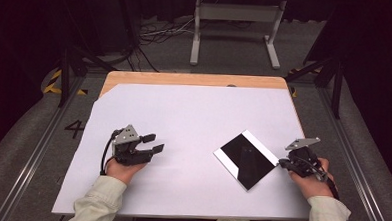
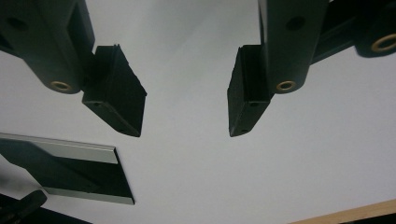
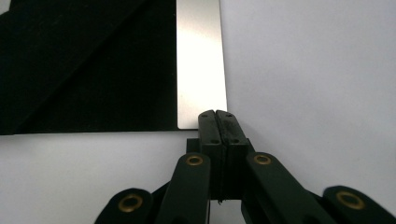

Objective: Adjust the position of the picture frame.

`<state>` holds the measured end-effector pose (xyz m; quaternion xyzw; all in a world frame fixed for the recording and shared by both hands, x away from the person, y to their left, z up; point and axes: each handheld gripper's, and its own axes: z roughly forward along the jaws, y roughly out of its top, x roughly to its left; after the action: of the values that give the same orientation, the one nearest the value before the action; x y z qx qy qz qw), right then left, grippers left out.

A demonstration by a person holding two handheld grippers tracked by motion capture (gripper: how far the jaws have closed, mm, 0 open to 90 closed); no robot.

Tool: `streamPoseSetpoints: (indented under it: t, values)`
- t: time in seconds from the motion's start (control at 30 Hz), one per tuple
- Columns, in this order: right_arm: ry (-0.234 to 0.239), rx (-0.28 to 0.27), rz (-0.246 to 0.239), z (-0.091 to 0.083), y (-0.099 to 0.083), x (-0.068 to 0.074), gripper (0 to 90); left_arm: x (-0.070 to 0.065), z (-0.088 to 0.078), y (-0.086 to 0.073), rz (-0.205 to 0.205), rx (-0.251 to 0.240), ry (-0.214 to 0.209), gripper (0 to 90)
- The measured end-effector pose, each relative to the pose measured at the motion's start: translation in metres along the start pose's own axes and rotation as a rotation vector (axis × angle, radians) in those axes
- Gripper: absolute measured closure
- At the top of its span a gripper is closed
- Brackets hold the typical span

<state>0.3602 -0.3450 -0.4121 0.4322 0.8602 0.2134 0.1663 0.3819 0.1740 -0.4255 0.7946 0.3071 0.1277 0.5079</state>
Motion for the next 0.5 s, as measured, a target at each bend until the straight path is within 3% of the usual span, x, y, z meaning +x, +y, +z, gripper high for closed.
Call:
streamPoseSetpoints:
  t: [0.17, 0.5]
  values:
    - [-0.008, 0.007, 0.021, 0.0042, -0.0015, -0.0007, 90.0, -0.0001, 0.0001, 0.0001, 0.0, 0.0, -0.002, 47.1]
    - [-0.022, -0.044, 0.067, 0.0084, -0.0039, 0.0006, 90.0, -0.0052, 0.0065, 0.002, 0.007, 0.015, -0.014, 47.1]
